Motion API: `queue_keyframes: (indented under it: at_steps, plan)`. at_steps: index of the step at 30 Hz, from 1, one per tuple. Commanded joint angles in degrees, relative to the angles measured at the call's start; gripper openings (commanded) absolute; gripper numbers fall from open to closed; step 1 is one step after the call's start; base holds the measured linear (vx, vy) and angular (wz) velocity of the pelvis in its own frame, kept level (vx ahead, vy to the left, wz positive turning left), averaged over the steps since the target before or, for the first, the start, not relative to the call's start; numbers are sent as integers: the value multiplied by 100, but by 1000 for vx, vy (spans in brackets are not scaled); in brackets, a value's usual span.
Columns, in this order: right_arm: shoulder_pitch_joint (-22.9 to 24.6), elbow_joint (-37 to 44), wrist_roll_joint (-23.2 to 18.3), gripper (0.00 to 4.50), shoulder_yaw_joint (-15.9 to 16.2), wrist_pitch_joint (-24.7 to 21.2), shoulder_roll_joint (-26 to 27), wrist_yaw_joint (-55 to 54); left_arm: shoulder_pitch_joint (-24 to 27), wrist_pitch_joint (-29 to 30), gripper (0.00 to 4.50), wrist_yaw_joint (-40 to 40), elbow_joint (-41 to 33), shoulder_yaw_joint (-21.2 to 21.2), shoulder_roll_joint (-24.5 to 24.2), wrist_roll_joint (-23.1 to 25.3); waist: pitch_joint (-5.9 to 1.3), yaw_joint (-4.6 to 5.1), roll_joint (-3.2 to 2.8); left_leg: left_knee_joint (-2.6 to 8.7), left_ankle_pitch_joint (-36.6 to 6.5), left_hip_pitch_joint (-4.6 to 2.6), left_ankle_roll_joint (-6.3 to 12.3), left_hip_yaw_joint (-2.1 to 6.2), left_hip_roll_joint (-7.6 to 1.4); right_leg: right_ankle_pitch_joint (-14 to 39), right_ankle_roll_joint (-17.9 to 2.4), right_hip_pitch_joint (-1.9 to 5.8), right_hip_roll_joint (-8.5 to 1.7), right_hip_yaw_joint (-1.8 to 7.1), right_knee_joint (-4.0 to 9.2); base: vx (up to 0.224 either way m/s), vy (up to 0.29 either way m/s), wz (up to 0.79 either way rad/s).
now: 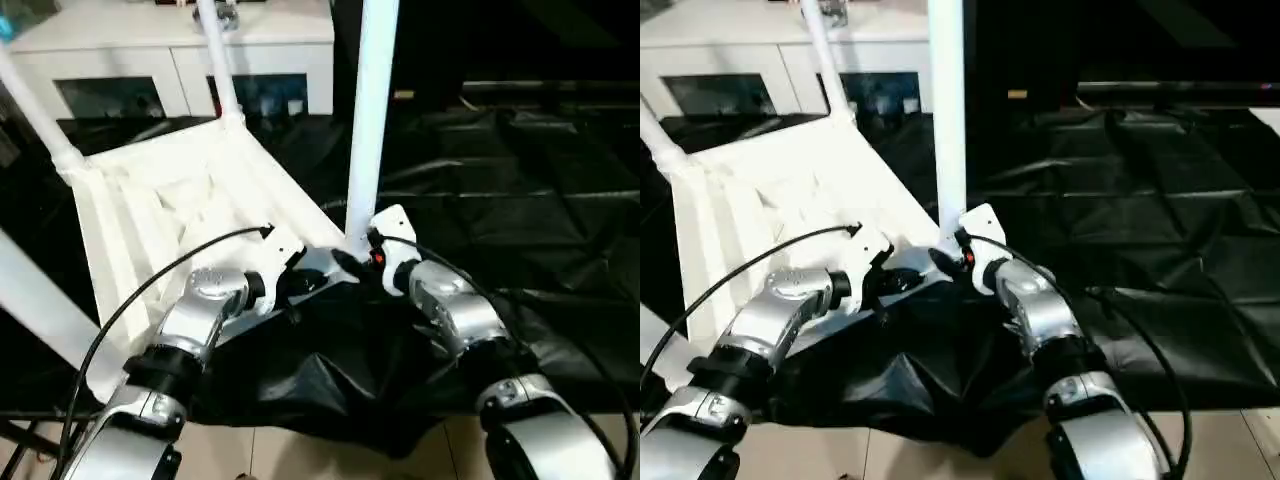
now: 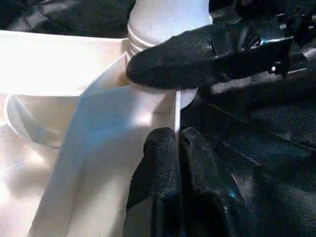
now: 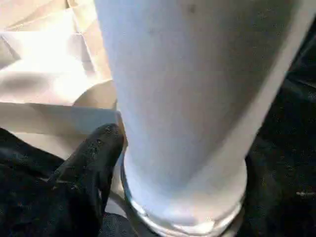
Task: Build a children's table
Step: Rotate leg to tighten
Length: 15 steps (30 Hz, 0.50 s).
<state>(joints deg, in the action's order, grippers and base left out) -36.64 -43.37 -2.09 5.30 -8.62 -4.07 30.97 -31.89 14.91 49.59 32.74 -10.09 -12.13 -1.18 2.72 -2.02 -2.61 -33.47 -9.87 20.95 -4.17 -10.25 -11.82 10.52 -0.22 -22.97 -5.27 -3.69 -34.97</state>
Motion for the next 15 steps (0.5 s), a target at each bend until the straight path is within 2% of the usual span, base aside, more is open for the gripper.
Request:
queue_keyframes:
  at_steps: [1,5,8,9,11,13,15]
  plan:
    - [58,50,-185,389,480,-187,375,933,-23,-129,0,363,-230,-348,230,-177,-328,-28,83,417,-1651,-19,147,24,-77,1747,-1108,241,-245,206,498,0,0,0]
    - [70,298,-299,400,637,-56,43,1723,121,-286,0,943,-397,-411,-61,-274,-344,-41,80,407,-1539,-8,233,22,-93,1522,-1165,252,-249,208,474,0,0,0]
    - [157,680,-510,400,790,-219,-430,2769,227,-332,0,1518,-498,-434,-403,-362,-360,-71,82,384,-1319,-4,313,2,-102,1088,-1324,272,-227,198,415,0,0,0]
    - [203,824,-578,400,843,-294,-605,3129,249,-396,0,1719,-512,-448,-520,-374,-371,-106,76,370,-1257,-5,375,-3,-104,976,-1353,286,-219,194,405,0,0,0]
    - [262,992,-659,400,911,-408,-836,3581,255,-444,0,1935,-499,-452,-662,-383,-364,-162,76,362,-1181,-16,420,-20,-124,819,-1443,264,-233,201,384,0,0,0]
    - [286,1063,-695,400,917,-500,-935,3803,246,-463,0,2053,-483,-441,-721,-396,-361,-183,81,366,-1200,-19,403,-22,-123,873,-1453,259,-236,203,388,0,0,0]
    - [350,1217,-751,400,965,-710,-1125,4277,244,-465,0,2387,-519,-471,-863,-426,-345,-229,82,385,-1372,-38,309,-16,-131,1255,-1372,254,-252,211,415,0,0,0]
